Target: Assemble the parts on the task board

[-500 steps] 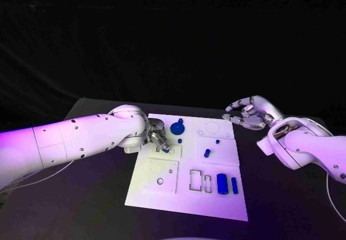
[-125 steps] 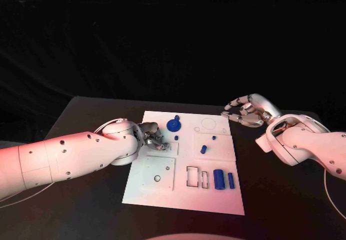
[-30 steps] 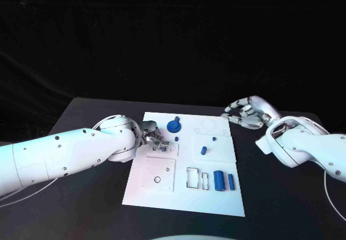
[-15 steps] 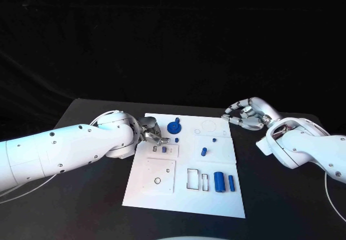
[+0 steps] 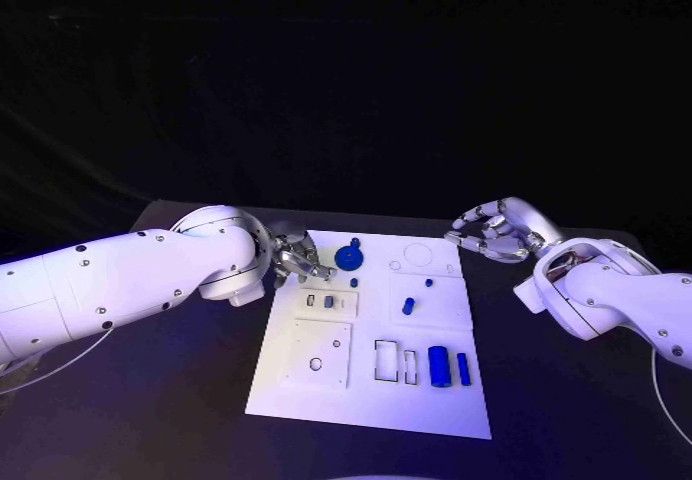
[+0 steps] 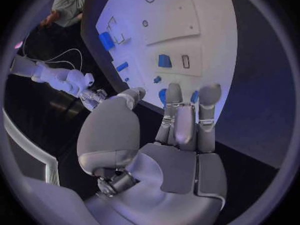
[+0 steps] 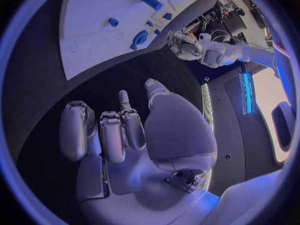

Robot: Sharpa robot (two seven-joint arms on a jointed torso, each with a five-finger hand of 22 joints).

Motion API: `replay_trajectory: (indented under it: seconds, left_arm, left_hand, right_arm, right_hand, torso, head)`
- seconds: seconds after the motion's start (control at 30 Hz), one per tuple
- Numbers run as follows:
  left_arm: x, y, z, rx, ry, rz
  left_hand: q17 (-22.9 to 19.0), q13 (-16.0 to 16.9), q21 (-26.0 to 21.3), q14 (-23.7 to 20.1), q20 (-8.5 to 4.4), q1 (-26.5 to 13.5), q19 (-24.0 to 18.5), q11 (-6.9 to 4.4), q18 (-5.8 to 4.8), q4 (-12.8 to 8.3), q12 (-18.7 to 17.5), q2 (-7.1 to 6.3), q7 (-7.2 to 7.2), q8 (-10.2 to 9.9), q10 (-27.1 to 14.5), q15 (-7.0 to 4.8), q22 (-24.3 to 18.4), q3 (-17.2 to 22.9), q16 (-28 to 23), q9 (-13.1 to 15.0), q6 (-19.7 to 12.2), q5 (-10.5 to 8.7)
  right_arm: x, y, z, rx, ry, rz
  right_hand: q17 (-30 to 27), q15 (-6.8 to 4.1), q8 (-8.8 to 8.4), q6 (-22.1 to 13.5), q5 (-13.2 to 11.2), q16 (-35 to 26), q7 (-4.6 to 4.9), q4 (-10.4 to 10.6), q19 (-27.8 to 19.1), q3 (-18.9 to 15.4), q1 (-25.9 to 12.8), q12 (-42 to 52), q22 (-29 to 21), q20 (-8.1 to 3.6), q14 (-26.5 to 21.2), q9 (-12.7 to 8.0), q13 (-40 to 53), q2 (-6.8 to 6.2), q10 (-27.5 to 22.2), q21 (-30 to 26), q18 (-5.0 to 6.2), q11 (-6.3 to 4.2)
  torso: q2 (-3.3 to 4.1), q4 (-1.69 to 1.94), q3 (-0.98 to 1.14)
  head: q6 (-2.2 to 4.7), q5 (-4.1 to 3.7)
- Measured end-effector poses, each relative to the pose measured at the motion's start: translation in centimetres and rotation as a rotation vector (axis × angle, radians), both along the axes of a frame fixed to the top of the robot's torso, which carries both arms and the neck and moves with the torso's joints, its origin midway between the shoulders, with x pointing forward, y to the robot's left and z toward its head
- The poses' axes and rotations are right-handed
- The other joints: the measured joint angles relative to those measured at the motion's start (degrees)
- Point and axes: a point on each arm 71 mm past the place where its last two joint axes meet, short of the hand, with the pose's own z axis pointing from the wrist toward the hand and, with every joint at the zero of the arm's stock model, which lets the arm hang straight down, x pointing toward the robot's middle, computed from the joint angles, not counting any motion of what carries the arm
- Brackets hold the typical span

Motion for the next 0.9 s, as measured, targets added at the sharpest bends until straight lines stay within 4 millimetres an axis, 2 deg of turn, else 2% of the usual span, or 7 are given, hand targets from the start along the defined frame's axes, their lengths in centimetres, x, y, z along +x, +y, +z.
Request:
replay_trajectory:
  seconds: [0.1, 0.23, 0.33, 0.4, 0.57, 0.73, 0.9]
  left_arm:
    - [-0.4, 0.2, -0.3, -0.020, 0.026, 0.007]
    - [-0.7, 0.5, -0.7, -0.042, 0.057, 0.022]
    - [-0.9, 0.6, -1.1, -0.052, 0.077, 0.028]
    - [-0.8, 0.5, -1.2, -0.057, 0.087, 0.031]
    - [-0.4, -0.2, -1.5, -0.055, 0.098, 0.024]
    - [-0.1, -1.0, -1.8, -0.036, 0.104, 0.008]
    - [0.2, -1.9, -2.4, -0.010, 0.114, -0.010]
  left_hand:
    - [-5.00, -2.20, -4.68, -2.07, 0.46, 1.12, -0.66, 0.85, 0.00, 0.02, -1.78, 1.12, 0.77, -0.57, -1.50, 0.57, -4.46, -3.18, -4.69, -0.96, -1.62, -3.81]
    - [-4.18, -4.46, -6.73, -0.56, 0.64, 3.58, 1.95, 0.90, -0.01, -0.03, -2.41, 2.84, 1.10, -0.88, -1.55, 0.76, -6.01, -6.05, -4.17, -2.51, -2.18, -5.53]
    - [2.79, -5.02, -0.32, 3.34, 0.22, 4.86, 6.90, 0.47, -0.18, 0.01, -1.36, 3.01, 0.78, -0.88, 0.25, 0.20, 2.30, -6.73, 1.93, -3.39, -2.00, -5.53]
    - [8.38, -5.00, 6.23, 5.03, -0.25, 5.08, 10.62, 0.09, -1.88, -0.01, 0.11, 3.23, 0.01, -0.75, 2.01, -0.26, 10.79, -7.63, 6.63, -4.05, -1.23, -5.53]
    - [10.87, -3.99, 17.26, 5.49, -1.05, 4.88, 15.64, -1.13, -4.13, 0.06, 3.57, 3.47, -0.86, 0.28, 4.66, -0.72, 25.57, -8.62, 13.86, -4.90, 0.89, -5.75]
    - [10.87, -1.86, 22.35, 5.52, -1.80, 4.17, 16.81, -1.94, -5.01, 0.01, 7.33, 4.18, -1.93, 1.81, 5.67, -1.50, 32.36, -9.21, 16.17, -5.07, 2.78, -5.75]
    - [10.87, 0.82, 23.94, 5.52, -1.80, 3.53, 16.81, -2.26, -5.41, 0.06, 10.59, 4.82, -2.16, 2.84, 6.38, -1.51, 34.50, -9.26, 16.65, -5.04, 3.80, -5.75]
  right_arm:
    - [0.0, -0.1, -0.1, -0.001, 0.003, -0.003]
    - [-0.1, -0.2, -0.3, 0.000, 0.009, -0.005]
    - [-0.1, -0.2, -0.5, 0.001, 0.014, -0.007]
    - [-0.1, -0.3, -0.6, 0.001, 0.017, -0.009]
    - [-0.2, -0.3, -0.9, 0.003, 0.023, -0.011]
    - [-0.2, -0.4, -1.0, 0.003, 0.027, -0.014]
    - [-0.2, -0.4, -1.1, 0.003, 0.028, -0.015]
  right_hand:
    - [0.00, 0.00, 0.00, 0.00, 0.00, -0.33, 0.00, 0.00, -0.12, 0.00, 0.00, -0.30, 0.00, -0.12, 0.00, 0.00, 0.00, 0.00, -0.21, -0.77, 0.00, -0.21]
    - [-0.01, 0.00, 0.00, -0.21, 0.00, -0.33, -0.21, 0.00, -0.20, 0.00, 0.00, -0.34, 0.00, -0.20, 0.00, 0.00, 0.00, 0.00, -0.21, -0.90, 0.00, -0.21]
    - [-0.01, 0.00, 0.00, -0.21, 0.00, -0.33, -0.21, 0.00, -0.20, 0.00, 0.01, -0.34, 0.01, -0.20, 0.00, 0.00, 0.00, -0.01, -0.21, -0.90, 0.00, -0.21]
    - [-0.01, 0.00, 0.00, -0.21, 0.00, -0.33, -0.21, 0.00, -0.20, 0.00, 0.01, -0.34, 0.04, -0.20, 0.00, 0.00, 0.00, -0.01, -0.21, -1.16, 0.00, -0.21]
    - [-0.01, 0.00, 0.00, -0.21, 0.00, -0.33, -0.21, 0.00, -0.20, 0.00, 0.02, -0.34, 0.04, -0.20, 0.00, 0.00, 0.00, -0.01, -0.21, -1.16, 0.00, -0.21]
    - [-0.01, 0.00, 0.00, -0.21, 0.00, -0.33, -0.21, 0.00, -0.20, 0.00, 0.02, -0.34, 0.04, -0.20, 0.00, 0.00, 0.00, -0.01, -0.21, -1.16, 0.00, -0.21]
    - [-0.02, 0.00, 0.00, -0.21, 0.00, -0.33, -0.21, 0.00, -0.20, 0.00, 0.02, -0.34, 0.04, -0.20, 0.00, 0.00, 0.00, -0.01, -0.21, -1.16, 0.00, -0.21]
  torso:
    - [-0.18, 0.09, 0.12]
    - [-0.52, 0.20, 0.27]
    - [-0.77, 0.26, 0.36]
    - [-0.94, 0.33, 0.41]
    - [-1.25, 0.37, 0.41]
    - [-1.48, 0.38, 0.41]
    - [-1.48, 0.44, 0.42]
  head:
    - [0.01, -0.01]
    - [-0.17, 0.02]
    - [-0.38, 0.07]
    - [-0.57, 0.12]
    - [-1.01, 0.25]
    - [-1.21, 0.29]
    - [-1.33, 0.27]
